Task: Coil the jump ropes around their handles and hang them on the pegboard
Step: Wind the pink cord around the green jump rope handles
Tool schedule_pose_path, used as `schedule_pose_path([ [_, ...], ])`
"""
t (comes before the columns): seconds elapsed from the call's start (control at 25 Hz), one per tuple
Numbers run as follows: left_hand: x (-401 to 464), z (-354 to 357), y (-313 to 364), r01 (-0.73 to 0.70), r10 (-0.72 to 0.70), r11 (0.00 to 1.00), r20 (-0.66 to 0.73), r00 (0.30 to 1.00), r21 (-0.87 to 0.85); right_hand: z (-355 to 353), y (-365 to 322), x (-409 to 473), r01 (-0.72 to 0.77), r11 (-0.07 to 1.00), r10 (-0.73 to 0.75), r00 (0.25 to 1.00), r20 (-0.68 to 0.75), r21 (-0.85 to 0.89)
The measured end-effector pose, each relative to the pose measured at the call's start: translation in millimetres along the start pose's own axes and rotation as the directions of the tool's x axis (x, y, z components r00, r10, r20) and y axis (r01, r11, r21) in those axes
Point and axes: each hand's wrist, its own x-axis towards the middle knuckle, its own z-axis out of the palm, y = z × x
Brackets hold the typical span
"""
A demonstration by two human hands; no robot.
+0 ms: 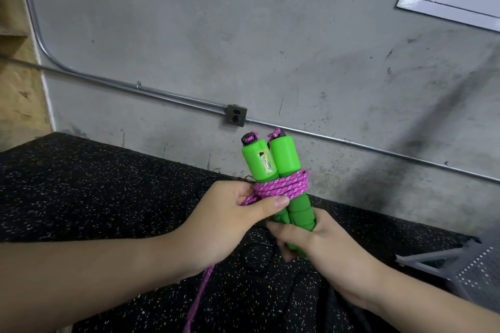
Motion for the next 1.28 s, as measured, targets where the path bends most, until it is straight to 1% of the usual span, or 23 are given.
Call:
schedule_pose_path([
  [0.08,0.0,-4.3,-1.1,0.008,-0.007,0.999,-0.012,1.000,0.053,-1.5,-2.3,-2.2,-0.072,0.985,0.054,0.991,0.119,0.159],
  [0.16,-0.6,-5.1,1.4,0.003,-0.004,0.997,0.005,1.000,0.082,-5.5,-3.8,-2.4,-0.131,0.954,0.078,0.977,0.197,0.271],
  [0.2,-0.9,-4.7,4.1,0.009,-0.010,0.997,0.011,1.000,0.074,-7.2,-4.5,-2.2,-0.154,0.940,0.086,0.970,0.226,0.305],
  [0.28,-1.2,-2.7,5.4,0.033,-0.033,0.999,0.006,0.999,0.005,-10.7,-5.8,-2.7,-0.218,0.898,0.098,0.946,0.309,0.381],
  [0.36,0.2,-1.5,6.9,0.071,-0.072,0.997,-0.013,0.997,-0.027,-15.0,-8.2,-4.5,-0.268,0.850,0.080,0.917,0.391,0.453],
  [0.44,1.9,-1.4,6.0,0.087,-0.087,0.996,-0.020,0.996,-0.017,-18.0,-8.6,-4.9,-0.257,0.840,0.058,0.919,0.391,0.479],
  [0.48,2.8,-1.1,6.9,0.084,-0.083,0.996,-0.039,0.996,0.008,-17.7,-8.4,-4.5,-0.222,0.856,0.047,0.933,0.357,0.467],
  [0.6,2.0,0.6,11.0,0.100,-0.097,0.993,-0.049,0.994,0.060,-13.1,-5.1,-1.9,-0.118,0.918,0.045,0.980,0.195,0.378],
  [0.72,-0.3,-2.3,13.9,0.095,-0.093,0.988,-0.019,0.995,0.123,-11.7,-2.2,1.1,-0.094,0.951,0.067,0.993,0.100,0.293],
  [0.8,-1.5,-0.9,11.5,0.114,-0.117,0.981,0.008,0.993,0.155,-12.1,-0.3,2.8,-0.086,0.974,0.076,0.996,0.053,0.212],
  [0.92,-6.8,7.2,11.4,0.119,-0.124,0.987,0.043,0.991,0.104,-8.8,0.7,2.5,-0.056,0.997,0.056,0.998,0.008,0.047],
  [1.0,-8.3,9.3,10.0,0.114,-0.116,0.990,0.022,0.993,0.078,-4.0,1.3,1.7,-0.031,0.998,0.029,0.999,-0.028,-0.053],
  [1.08,-8.6,10.3,10.6,0.105,-0.106,0.992,0.009,0.994,0.073,-0.5,2.4,1.0,-0.023,0.993,0.016,0.998,-0.058,-0.118],
  [1.16,-7.4,11.0,12.0,0.106,-0.106,0.993,0.008,0.994,0.048,-2.6,3.3,0.6,-0.017,0.993,0.011,0.999,-0.049,-0.120],
  [1.2,-7.1,11.5,13.0,0.114,-0.114,0.993,0.024,0.993,0.017,-4.8,3.3,0.1,-0.017,0.996,0.015,1.000,-0.020,-0.093],
  [1.24,-7.8,12.2,16.4,0.133,-0.133,0.991,0.040,0.990,-0.012,-6.6,2.0,-0.7,-0.027,0.999,0.028,0.999,0.035,-0.028],
  [1.28,-7.7,12.5,17.9,0.149,-0.148,0.989,0.058,0.987,-0.015,-7.7,0.8,-1.6,-0.061,0.995,0.052,0.993,0.109,0.082],
])
